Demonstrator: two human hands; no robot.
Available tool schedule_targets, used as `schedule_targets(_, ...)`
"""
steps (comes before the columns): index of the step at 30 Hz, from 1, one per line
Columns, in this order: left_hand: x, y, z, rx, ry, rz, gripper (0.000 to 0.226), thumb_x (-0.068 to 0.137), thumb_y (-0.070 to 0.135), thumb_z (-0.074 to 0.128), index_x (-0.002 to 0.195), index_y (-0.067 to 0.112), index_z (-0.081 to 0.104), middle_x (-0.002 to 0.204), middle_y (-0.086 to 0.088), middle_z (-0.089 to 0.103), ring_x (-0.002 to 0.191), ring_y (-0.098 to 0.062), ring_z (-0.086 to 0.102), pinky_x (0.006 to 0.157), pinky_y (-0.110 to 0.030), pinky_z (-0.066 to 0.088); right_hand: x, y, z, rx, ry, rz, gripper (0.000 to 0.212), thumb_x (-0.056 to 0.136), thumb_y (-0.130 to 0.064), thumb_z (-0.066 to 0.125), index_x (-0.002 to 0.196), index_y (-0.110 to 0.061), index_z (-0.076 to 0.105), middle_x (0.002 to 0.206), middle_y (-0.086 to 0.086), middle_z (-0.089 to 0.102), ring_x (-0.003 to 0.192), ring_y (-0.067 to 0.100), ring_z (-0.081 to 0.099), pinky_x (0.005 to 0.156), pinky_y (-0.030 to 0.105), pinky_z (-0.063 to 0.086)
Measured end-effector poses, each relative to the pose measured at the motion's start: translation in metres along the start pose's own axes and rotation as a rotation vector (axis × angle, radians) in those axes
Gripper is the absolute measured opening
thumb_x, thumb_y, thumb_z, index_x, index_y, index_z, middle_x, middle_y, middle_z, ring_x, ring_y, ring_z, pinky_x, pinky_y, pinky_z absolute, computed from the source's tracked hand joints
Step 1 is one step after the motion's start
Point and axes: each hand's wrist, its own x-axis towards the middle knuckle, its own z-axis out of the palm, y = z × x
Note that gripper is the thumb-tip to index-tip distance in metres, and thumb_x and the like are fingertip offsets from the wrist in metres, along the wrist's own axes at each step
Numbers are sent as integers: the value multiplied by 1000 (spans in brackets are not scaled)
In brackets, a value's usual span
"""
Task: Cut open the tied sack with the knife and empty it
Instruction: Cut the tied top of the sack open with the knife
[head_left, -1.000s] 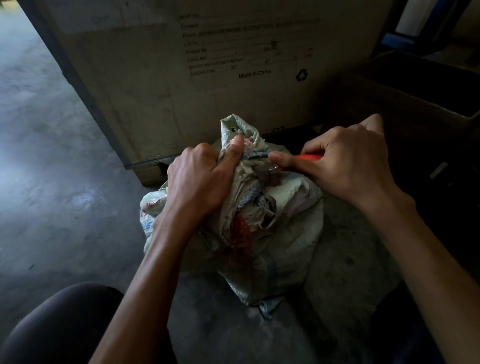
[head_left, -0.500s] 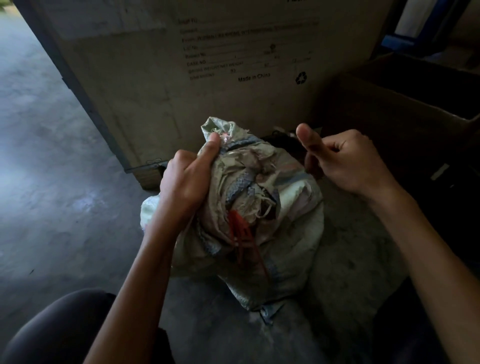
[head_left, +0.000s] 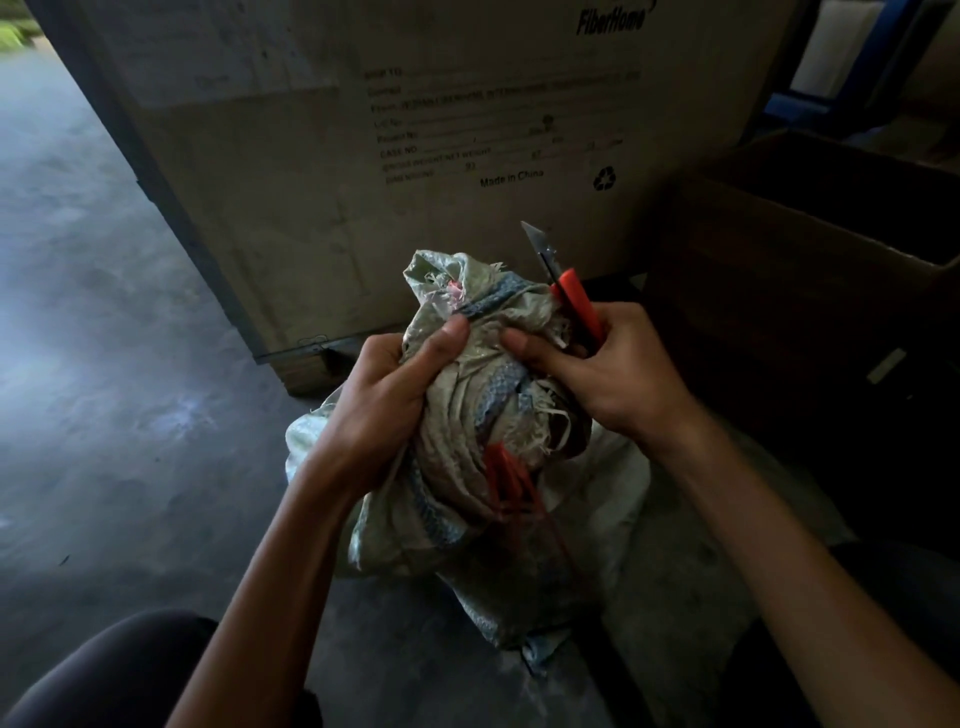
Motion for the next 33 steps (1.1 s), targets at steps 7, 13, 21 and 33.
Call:
schedule_targets(7,1,3,-5,46,-16,27,31,96,26,64,83,2,79,81,-11,78,76,-19,72,70,-30,60,3,7,-5,129,-96,-77,21,83,-10,76,101,-21,76,101,-8,78,100,8,73,82,15,54)
schedule_targets(13,0,5,-6,82,-33,33,32,88,36,65,80,9,81,82,-9,80,73,-17,76,67,-28,63,6,10,-7,116,-56,0,23,81,-16,78,104,-13,76,103,2,78,100,14,74,85,23,57)
schedule_targets(21,8,3,-10,157,139,-31,48,88,53,71,78,8,80,80,-14,80,73,-23,77,68,-37,65,0,-21,-19,-149,-5,101,49,76,-71,63,104,-31,61,90,-1,70,81,8,69,75,39,57)
schedule_targets(33,11,17,-4,612,213,69,77,79,65,67,69,-11,63,78,-37,67,64,-47,65,64,-61,54,-19,-46,-39,-1105,17,-193,74,67,-97,30,75,-38,74,57,-16,63,68,2,45,84,38,31)
